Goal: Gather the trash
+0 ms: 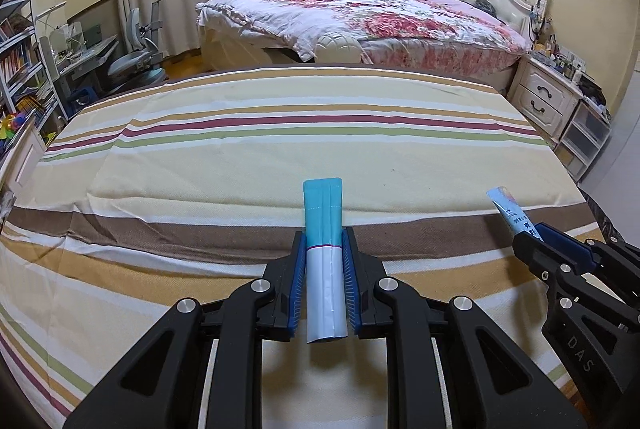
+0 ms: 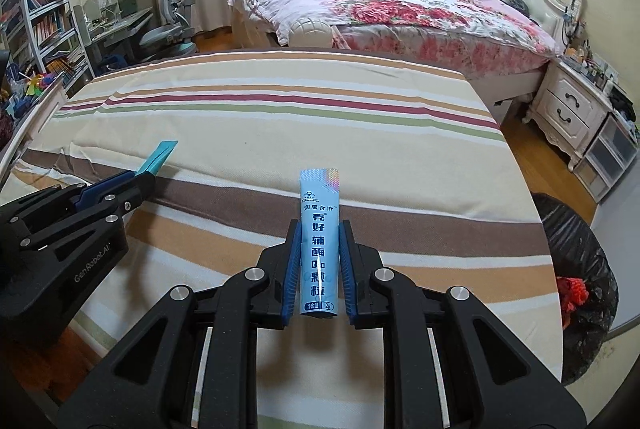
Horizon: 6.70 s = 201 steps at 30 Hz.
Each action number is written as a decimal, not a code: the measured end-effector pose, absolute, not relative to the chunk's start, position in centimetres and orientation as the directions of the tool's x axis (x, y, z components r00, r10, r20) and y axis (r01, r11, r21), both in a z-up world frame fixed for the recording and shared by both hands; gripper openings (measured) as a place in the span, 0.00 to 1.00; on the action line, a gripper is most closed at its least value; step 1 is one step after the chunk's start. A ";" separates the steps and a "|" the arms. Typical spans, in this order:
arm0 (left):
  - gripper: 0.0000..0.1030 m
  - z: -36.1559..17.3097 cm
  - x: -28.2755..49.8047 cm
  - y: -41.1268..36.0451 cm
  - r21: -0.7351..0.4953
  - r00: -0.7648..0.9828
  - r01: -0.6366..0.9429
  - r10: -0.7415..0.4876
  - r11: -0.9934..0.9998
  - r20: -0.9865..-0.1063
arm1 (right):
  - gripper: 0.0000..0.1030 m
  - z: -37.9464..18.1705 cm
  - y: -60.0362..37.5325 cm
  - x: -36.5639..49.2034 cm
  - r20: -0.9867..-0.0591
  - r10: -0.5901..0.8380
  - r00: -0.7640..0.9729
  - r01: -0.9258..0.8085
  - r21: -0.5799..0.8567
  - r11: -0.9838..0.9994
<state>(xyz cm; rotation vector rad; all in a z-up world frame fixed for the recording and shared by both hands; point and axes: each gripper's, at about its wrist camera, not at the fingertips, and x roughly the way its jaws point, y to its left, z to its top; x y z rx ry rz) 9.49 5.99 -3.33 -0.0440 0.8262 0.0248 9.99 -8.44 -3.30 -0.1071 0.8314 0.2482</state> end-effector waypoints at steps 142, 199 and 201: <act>0.81 4.0 2.0 -9.7 0.026 0.822 0.225 -0.176 0.974 -0.541 | 0.83 2.2 -26.9 -1.6 -0.572 -0.249 0.782 0.283 -0.031 0.959; 0.81 3.8 1.1 -9.2 0.020 0.820 0.221 -0.175 0.975 -0.544 | 0.83 2.3 -26.1 -2.2 -0.560 -0.249 0.790 0.273 -0.042 0.961; 0.81 3.8 1.1 -9.2 0.019 0.820 0.221 -0.176 0.975 -0.544 | 0.83 2.3 -26.1 -2.2 -0.560 -0.249 0.790 0.273 -0.042 0.961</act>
